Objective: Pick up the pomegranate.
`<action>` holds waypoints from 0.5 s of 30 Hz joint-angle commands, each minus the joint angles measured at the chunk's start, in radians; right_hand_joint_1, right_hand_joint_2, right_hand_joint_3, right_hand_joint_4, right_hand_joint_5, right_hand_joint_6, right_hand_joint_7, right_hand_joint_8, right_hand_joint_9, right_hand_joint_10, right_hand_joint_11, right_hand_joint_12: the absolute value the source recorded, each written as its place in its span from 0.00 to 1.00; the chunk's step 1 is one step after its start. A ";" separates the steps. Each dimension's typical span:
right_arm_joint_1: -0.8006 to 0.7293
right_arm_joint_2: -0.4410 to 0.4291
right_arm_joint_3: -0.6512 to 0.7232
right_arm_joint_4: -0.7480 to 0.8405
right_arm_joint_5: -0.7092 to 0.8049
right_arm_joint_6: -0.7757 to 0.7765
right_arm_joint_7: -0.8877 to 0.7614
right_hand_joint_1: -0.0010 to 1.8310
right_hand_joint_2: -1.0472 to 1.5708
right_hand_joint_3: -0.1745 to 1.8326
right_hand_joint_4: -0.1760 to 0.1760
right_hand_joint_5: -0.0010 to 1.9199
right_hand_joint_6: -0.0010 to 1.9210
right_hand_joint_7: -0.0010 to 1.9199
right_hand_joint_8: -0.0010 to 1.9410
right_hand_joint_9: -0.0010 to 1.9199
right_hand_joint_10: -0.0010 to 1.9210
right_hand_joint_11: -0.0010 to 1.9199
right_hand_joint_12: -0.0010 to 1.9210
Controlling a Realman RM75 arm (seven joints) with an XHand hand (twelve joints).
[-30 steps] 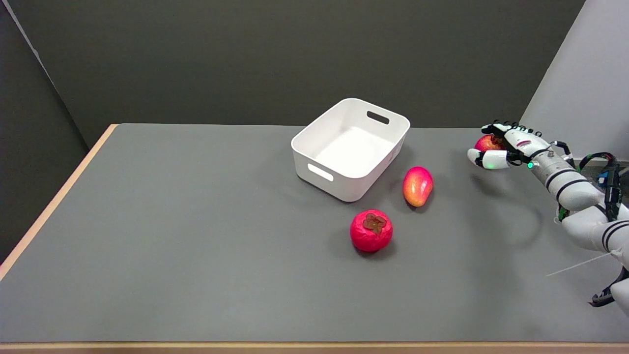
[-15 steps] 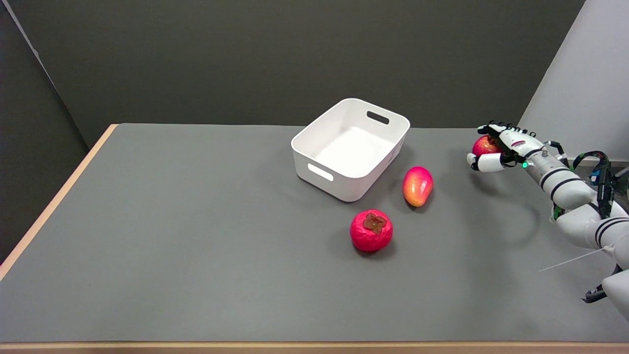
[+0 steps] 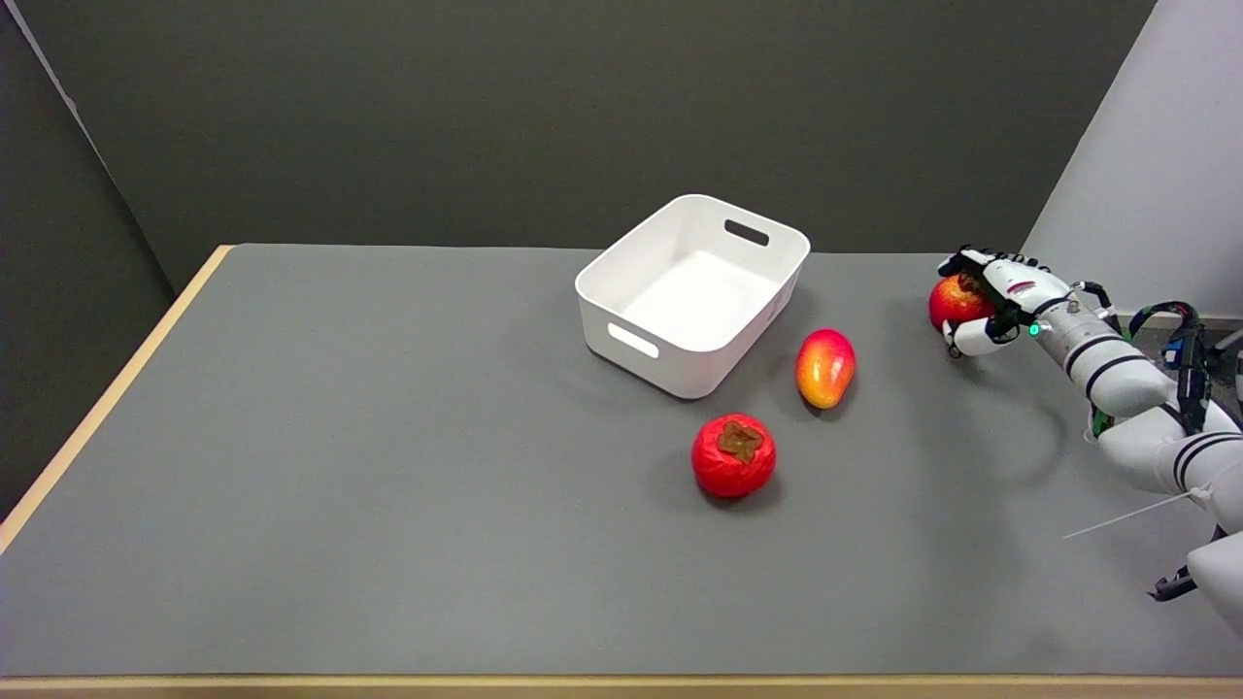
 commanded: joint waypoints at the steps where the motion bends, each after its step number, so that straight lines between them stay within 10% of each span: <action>1: -0.035 -0.008 0.046 0.000 0.013 0.102 -0.001 0.61 0.89 0.14 0.27 0.25 0.89 0.39 0.73 0.37 0.65 0.38 1.00; 6: -0.075 0.001 0.091 0.069 0.114 0.213 0.008 0.62 0.87 0.18 0.29 0.26 0.86 0.40 0.75 0.38 0.69 0.38 1.00; 9: -0.115 0.015 0.126 0.168 0.154 0.248 0.008 0.72 0.87 0.12 0.06 0.26 0.83 0.39 0.73 0.37 0.81 0.41 0.99; 15: -0.183 0.037 0.198 0.355 0.163 0.285 0.008 0.73 0.86 0.15 0.04 0.27 0.81 0.40 0.72 0.38 0.81 0.40 1.00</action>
